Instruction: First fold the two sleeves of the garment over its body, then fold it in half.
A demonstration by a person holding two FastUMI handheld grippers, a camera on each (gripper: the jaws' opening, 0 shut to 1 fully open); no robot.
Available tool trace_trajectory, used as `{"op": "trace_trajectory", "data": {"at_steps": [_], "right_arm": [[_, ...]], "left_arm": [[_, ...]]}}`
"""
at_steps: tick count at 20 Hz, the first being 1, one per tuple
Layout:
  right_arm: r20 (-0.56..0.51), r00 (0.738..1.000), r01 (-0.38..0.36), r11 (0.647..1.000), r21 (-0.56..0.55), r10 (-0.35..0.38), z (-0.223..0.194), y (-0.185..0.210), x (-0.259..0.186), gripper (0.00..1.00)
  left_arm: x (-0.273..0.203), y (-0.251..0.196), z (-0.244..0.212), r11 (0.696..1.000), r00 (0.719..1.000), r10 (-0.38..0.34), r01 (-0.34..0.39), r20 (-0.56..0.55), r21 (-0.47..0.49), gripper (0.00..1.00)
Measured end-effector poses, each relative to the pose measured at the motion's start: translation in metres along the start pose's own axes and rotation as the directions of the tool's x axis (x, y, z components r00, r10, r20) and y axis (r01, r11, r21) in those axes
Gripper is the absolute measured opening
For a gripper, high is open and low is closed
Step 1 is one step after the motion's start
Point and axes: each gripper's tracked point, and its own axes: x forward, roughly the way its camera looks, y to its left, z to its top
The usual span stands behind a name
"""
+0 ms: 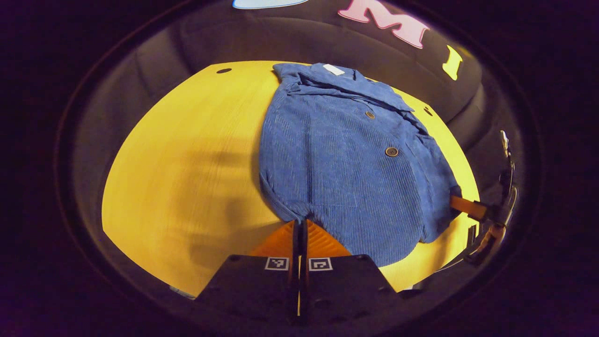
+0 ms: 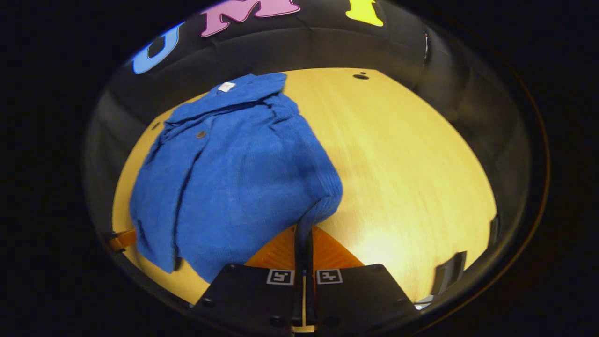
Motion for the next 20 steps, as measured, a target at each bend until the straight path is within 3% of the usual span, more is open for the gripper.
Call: {"op": "trace_trajectory", "data": {"at_steps": [3, 6, 7, 10, 13, 15, 17, 18, 20], "right_arm": [[0.018, 1.000, -0.026, 1.000, -0.014, 0.026, 0.018, 0.009, -0.002, 0.04], [0.072, 0.995, -0.068, 0.997, -0.037, 0.071, 0.065, 0.028, -0.010, 0.04], [0.104, 0.990, -0.091, 0.995, -0.034, 0.094, 0.088, 0.039, -0.013, 0.00], [0.215, 0.965, -0.148, 0.988, -0.033, 0.152, 0.178, 0.068, -0.012, 0.03], [0.321, 0.929, -0.176, 0.982, -0.061, 0.187, 0.275, 0.087, 0.002, 0.03], [0.387, 0.904, -0.161, 0.983, -0.085, 0.181, 0.338, 0.092, 0.019, 0.02], [0.447, 0.879, -0.140, 0.986, -0.090, 0.165, 0.395, 0.097, 0.046, 0.03], [0.465, 0.872, -0.129, 0.988, -0.088, 0.155, 0.416, 0.098, 0.063, 0.02], [0.509, 0.856, -0.057, 0.995, -0.077, 0.089, 0.450, 0.090, 0.104, 0.03]], "left_arm": [[-0.004, 0.005, 0.014, 1.000, 1.000, 0.012, -0.011, 0.027, -0.029, 0.00], [-0.021, -0.008, 0.052, 0.998, 0.995, -0.036, 0.041, 0.091, -0.051, 0.00], [-0.028, -0.012, 0.071, 0.997, 0.991, -0.050, 0.056, 0.121, -0.047, 0.00], [-0.038, -0.014, 0.149, 0.997, 0.972, -0.074, 0.077, 0.223, -0.004, 0.00], [-0.032, -0.003, 0.246, 0.998, 0.942, -0.066, 0.058, 0.329, 0.036, 0.00], [-0.027, 0.008, 0.322, 0.997, 0.901, -0.052, 0.025, 0.431, 0.068, 0.00], [-0.015, 0.019, 0.399, 0.994, 0.834, -0.043, -0.022, 0.551, 0.110, 0.00], [-0.009, 0.020, 0.439, 0.991, 0.776, -0.052, -0.036, 0.628, 0.127, 0.00], [0.021, 0.026, 0.490, 0.988, 0.732, -0.044, -0.070, 0.679, 0.140, 0.00]]}}
